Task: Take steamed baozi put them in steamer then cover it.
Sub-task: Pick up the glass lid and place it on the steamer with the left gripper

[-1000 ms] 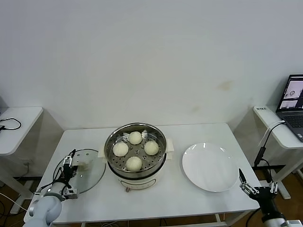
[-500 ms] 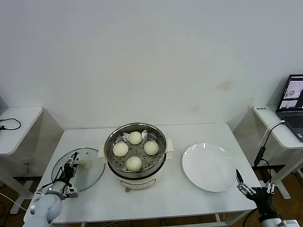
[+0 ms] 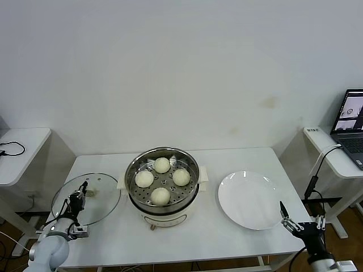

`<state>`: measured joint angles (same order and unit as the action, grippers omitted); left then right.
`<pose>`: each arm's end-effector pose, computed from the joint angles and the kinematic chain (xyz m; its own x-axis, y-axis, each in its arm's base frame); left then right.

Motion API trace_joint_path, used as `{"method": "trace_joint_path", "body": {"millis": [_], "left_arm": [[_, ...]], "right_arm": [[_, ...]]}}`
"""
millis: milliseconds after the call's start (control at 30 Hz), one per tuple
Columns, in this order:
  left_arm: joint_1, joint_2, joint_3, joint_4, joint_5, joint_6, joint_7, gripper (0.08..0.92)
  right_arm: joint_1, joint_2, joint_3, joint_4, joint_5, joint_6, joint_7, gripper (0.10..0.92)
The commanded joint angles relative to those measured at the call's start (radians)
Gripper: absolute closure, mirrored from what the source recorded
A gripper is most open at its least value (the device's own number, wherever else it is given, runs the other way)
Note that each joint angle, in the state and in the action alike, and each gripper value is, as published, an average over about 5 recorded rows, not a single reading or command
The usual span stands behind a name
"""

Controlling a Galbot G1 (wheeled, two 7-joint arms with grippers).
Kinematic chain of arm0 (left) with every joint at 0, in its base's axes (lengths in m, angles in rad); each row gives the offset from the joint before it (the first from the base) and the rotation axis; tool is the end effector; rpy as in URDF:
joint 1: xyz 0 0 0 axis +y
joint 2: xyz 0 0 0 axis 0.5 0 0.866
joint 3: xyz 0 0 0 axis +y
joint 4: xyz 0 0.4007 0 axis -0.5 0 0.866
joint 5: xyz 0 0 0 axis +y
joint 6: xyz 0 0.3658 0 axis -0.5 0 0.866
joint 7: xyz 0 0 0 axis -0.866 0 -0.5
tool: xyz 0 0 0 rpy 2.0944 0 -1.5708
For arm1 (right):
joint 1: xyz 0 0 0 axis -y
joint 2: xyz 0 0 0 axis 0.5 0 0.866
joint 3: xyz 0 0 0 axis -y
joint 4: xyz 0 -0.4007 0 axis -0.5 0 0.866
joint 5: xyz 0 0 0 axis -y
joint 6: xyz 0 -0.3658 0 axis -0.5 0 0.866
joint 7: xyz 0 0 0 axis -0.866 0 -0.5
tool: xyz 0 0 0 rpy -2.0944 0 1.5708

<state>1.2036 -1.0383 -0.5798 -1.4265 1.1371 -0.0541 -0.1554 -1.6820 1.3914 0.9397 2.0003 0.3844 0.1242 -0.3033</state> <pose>0.2978 0.2477 -0.4319 -0.9933 -0.0528 0.1024 0.1072 -0.0975 0.9894 0.1142 -0.1766 -0.3579 -0.9999 -0.0099 -0.0134 -0.0098 0.9999 -0.0024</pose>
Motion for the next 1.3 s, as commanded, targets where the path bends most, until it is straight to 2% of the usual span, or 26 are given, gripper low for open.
{"method": "trace_joint_path", "body": {"millis": [33, 367, 633, 833, 967, 1100, 1300], "left_arm": [[0.168, -0.001, -0.119, -0.311, -0.013, 0.127, 0.059, 0.87], [0.235, 0.004, -0.205, -0.56, -0.086, 0.273, 0.205, 0.87], [0.205, 0.055, -0.095, -0.677, -0.139, 0.349, 0.233, 0.87], [0.075, 0.099, 0.089, -0.666, -0.183, 0.409, 0.216, 0.87], [-0.026, 0.096, 0.221, -0.637, -0.187, 0.461, 0.223, 0.87], [-0.115, 0.049, 0.337, -0.61, -0.133, 0.507, 0.262, 0.87], [-0.199, -0.051, 0.427, -0.568, 0.003, 0.542, 0.335, 0.87]], "right_arm": [[0.006, -0.008, -0.012, -0.011, -0.006, 0.004, -0.003, 0.203], [0.014, -0.029, -0.045, -0.015, -0.021, -0.003, -0.007, 0.203], [0.008, -0.01, -0.071, -0.017, -0.122, 0.007, 0.011, 0.203], [-0.014, -0.004, -0.055, -0.021, -0.2, 0.021, 0.031, 0.203], [-0.019, 0.015, -0.062, -0.021, -0.245, 0.027, 0.039, 0.203], [-0.014, 0.041, -0.077, -0.029, -0.292, 0.029, 0.046, 0.203], [0.002, 0.067, -0.106, -0.046, -0.339, 0.03, 0.05, 0.202]]}}
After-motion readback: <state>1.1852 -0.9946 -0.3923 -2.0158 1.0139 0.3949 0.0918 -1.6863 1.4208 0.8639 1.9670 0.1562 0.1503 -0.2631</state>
